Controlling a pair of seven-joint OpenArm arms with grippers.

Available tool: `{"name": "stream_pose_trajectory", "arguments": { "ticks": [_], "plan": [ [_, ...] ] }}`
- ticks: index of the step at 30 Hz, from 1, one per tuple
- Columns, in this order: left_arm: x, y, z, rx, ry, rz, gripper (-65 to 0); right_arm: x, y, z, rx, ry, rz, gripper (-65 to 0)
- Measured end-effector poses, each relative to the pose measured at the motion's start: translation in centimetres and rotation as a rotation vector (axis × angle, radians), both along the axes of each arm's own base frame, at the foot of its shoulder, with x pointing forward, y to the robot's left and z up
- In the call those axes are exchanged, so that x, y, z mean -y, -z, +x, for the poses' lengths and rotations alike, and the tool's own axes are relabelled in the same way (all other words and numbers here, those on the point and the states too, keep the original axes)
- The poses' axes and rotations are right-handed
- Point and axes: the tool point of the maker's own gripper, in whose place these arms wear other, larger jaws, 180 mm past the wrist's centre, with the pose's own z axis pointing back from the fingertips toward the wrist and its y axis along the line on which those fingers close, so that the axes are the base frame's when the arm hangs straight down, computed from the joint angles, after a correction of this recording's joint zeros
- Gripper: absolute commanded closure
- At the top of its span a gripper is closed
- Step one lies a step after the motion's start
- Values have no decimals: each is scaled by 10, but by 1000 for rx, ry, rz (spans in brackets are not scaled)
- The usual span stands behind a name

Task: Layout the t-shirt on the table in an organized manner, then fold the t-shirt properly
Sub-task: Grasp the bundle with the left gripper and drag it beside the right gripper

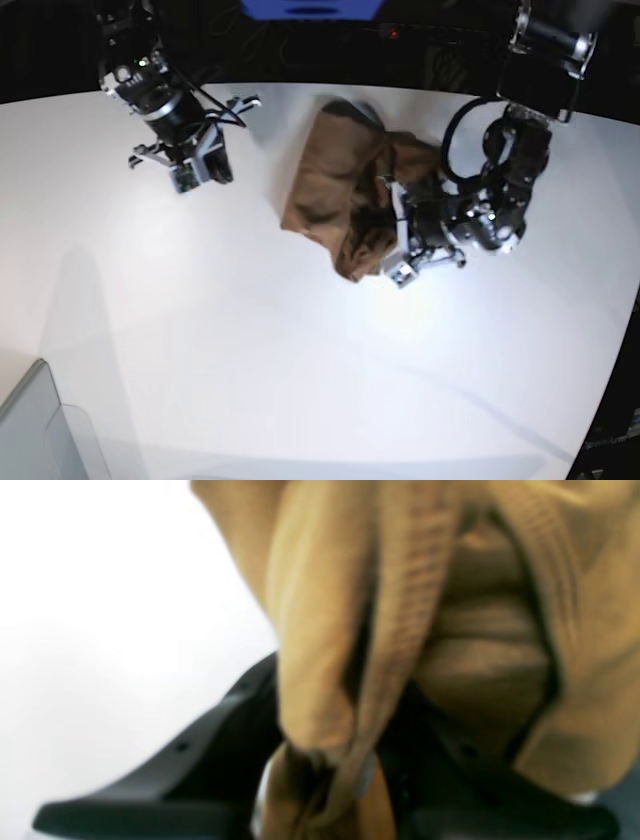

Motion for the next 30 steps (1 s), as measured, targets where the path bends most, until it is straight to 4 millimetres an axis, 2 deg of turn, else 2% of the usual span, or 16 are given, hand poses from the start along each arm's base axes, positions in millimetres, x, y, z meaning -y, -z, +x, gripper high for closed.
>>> {"name": "stream_pose_trajectory", "arguments": {
  "ticks": [3, 7, 9, 12, 14, 18, 21, 24, 30],
  "plan": [
    [21, -6, 12, 56, 108, 88, 0, 18, 2, -2, -7, 44, -22, 0],
    [68, -24, 34, 187, 222, 71, -3, 43, 3, -2, -11, 106, -55, 0],
    [89, -28, 37, 236, 298, 79, -30, 54, 2, -3, -6, 131, -62, 0],
    [118, -25, 34, 267, 418, 103, -95, 68, 5, -9, -22, 162, -86, 0],
    [135, -20, 29, 281, 491, 120, -128, 71, 6, -10, -30, 171, -90, 0],
    [155, -5, 19, 318, 617, 192, -133, 84, 3, -9, -18, 223, -90, 0],
    [171, -3, 16, 363, 698, 228, -133, 96, 5, -14, -28, 279, -91, 0],
    [186, -4, 13, 402, 758, 259, -133, 99, 3, -13, -20, 295, -88, 0],
    [192, -7, 13, 449, 791, 296, -134, 97, 4, -13, -22, 297, -81, 0]
  ]
}}
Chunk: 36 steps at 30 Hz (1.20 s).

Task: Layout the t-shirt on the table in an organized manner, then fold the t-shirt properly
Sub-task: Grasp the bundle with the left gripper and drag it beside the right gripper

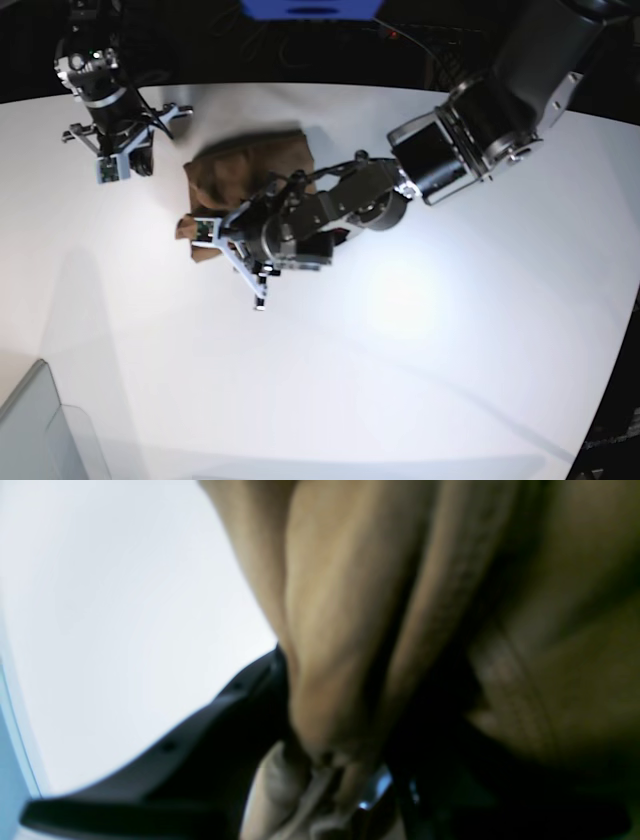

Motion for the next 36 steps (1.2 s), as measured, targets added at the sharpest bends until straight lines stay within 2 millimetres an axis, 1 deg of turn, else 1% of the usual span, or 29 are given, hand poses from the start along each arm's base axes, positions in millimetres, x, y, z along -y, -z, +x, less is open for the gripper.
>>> {"name": "stream_pose_trajectory", "arguments": {
  "ticks": [4, 6, 7, 10, 13, 15, 16, 18, 20, 21, 25, 29, 31, 33, 36],
  "plan": [
    [-1, -3, 4, 44, 17, 24, -135, -4, 0, 0, 2, 7, 14, 0],
    [2, -9, 3, 61, 38, 23, -157, -5, 0, 1, 3, 3, 15, 0],
    [4, -12, -1, 62, 68, 27, -187, -6, 0, 2, 4, 2, 17, 0],
    [6, -15, -15, 46, 167, 58, -301, -6, 0, 2, 7, 2, 16, 0],
    [7, -19, -11, 92, 176, 72, -383, -6, 0, 2, 6, 2, 16, 0],
    [0, -18, -5, 125, 164, 117, -420, -6, 0, 2, 7, 2, 16, 0],
    [-3, -17, -2, 140, 159, 139, -428, -6, 0, 2, 7, 2, 16, 0],
    [-4, -18, -1, 143, 159, 141, -428, -6, 0, 2, 7, 2, 16, 0],
    [-2, -24, 4, 142, 131, 114, -428, -6, 0, 2, 7, 2, 16, 0],
    [-2, -31, 9, 147, 104, 85, -428, -6, 0, 2, 7, 2, 16, 0],
    [-5, -76, 36, 211, 10, -29, -428, -5, 0, 2, 7, 1, 15, 0],
    [-7, -116, 47, 266, -47, -139, -428, -13, 0, 3, 10, 18, 43, 0],
    [-11, -130, 53, 288, -74, -175, -428, -16, -1, 7, 20, 14, 52, 0],
    [-17, -131, 52, 287, -91, -186, -428, -18, -4, 11, 34, 19, 58, 0],
    [-31, -113, 42, 260, -106, -160, -427, -34, -1, 9, 23, -13, 82, 0]
  ]
}}
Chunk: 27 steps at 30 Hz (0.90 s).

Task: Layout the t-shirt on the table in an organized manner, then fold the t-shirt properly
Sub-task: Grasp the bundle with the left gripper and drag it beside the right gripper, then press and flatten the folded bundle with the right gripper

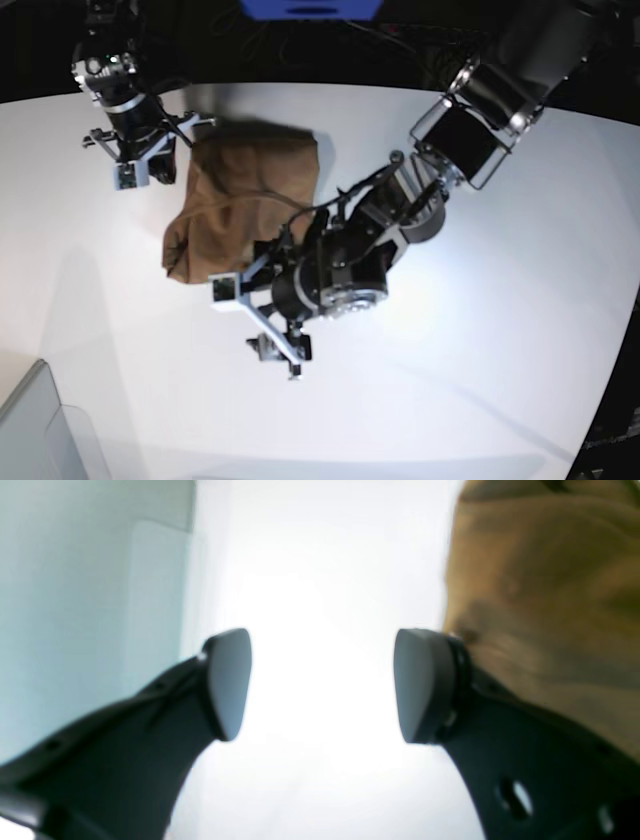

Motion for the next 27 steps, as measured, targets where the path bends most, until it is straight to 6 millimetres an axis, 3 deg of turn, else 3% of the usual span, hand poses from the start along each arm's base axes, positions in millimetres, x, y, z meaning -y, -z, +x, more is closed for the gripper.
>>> {"name": "stream_pose_trajectory", "arguments": {
  "ticks": [3, 6, 9, 12, 17, 22, 27],
  "plan": [
    [-20, -6, 0, 1, -33, -32, -426, -16, 0, 1, 0, -38, 20, 0],
    [-88, -16, 25, 27, -262, -33, -425, -37, -4, 4, 17, -85, 46, 0],
    [-149, -4, 20, -3, -433, -42, -425, -50, -10, 12, 40, -117, 61, 0],
    [-192, 12, 0, -52, -550, -68, -425, -54, -20, 16, 71, -105, 76, 0],
    [-261, 1, -13, -15, -760, -117, -425, -30, -35, 28, 120, -50, 42, 0],
    [-292, 18, -38, -62, -856, -106, -425, -22, -41, 28, 131, -32, 25, 0],
    [-321, 18, -46, -56, -938, -106, -425, -51, -54, 32, 195, -78, 85, 0]
  ]
}}
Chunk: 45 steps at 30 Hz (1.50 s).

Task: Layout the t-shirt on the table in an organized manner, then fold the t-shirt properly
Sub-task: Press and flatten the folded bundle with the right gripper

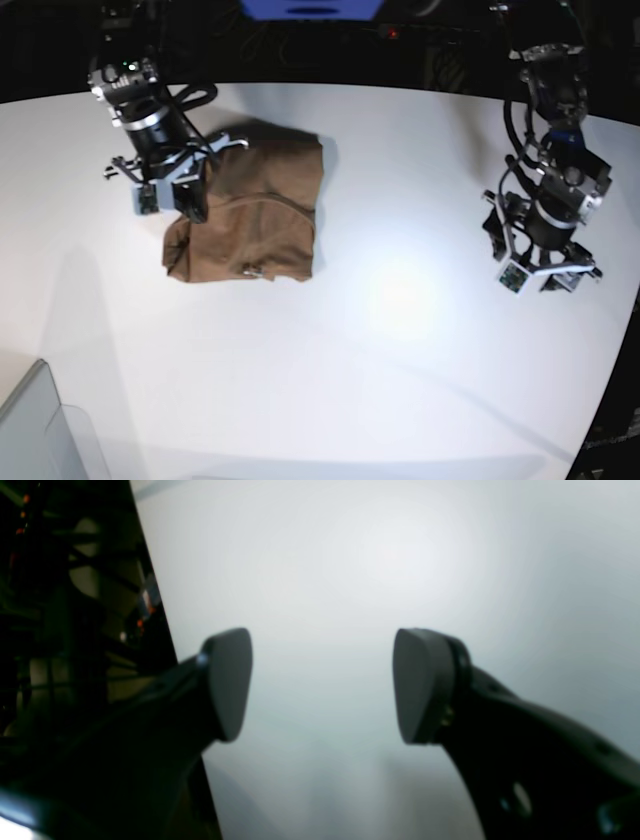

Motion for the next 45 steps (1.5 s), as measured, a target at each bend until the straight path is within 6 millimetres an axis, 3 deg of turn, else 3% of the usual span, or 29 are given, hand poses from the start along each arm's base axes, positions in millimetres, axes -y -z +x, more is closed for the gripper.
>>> {"name": "stream_pose_trajectory", "arguments": {
  "ticks": [3, 8, 12, 17, 24, 30, 32, 36, 40, 42, 45],
  "plan": [
    [-10, 6, -9, -18, -29, 1, -425, -16, 2, -3, -8, -40, 20, 0],
    [-18, 11, -18, -36, -55, 0, -425, -26, 12, -7, -30, -62, 44, 0],
    [-28, 14, -24, -49, -85, 7, -425, -21, 52, -18, -124, -51, 38, 0],
    [-39, 15, -34, -57, -116, 20, -425, -12, 75, -27, -114, -19, 64, 0],
    [-36, 13, -43, -55, -100, 28, -425, -8, 96, -34, -106, -3, 99, 0],
    [-41, 12, -50, -53, -117, 25, -425, -8, 93, -35, -75, 2, 106, 0],
    [-49, 11, -55, -61, -145, 43, -425, -5, 81, -41, -60, -6, 84, 0],
    [-48, -3, -61, 5, -165, -71, -425, 9, 39, -38, 57, 29, 56, 0],
    [-65, 11, -92, -52, -272, -154, -425, 2, 14, -39, 117, 10, 70, 0],
    [-74, 11, -102, -51, -314, -196, -425, -6, 22, -52, 74, -2, 80, 0],
    [-86, 9, -118, -35, -360, -261, -425, -49, 29, -67, 25, -101, 146, 0]
  ]
}}
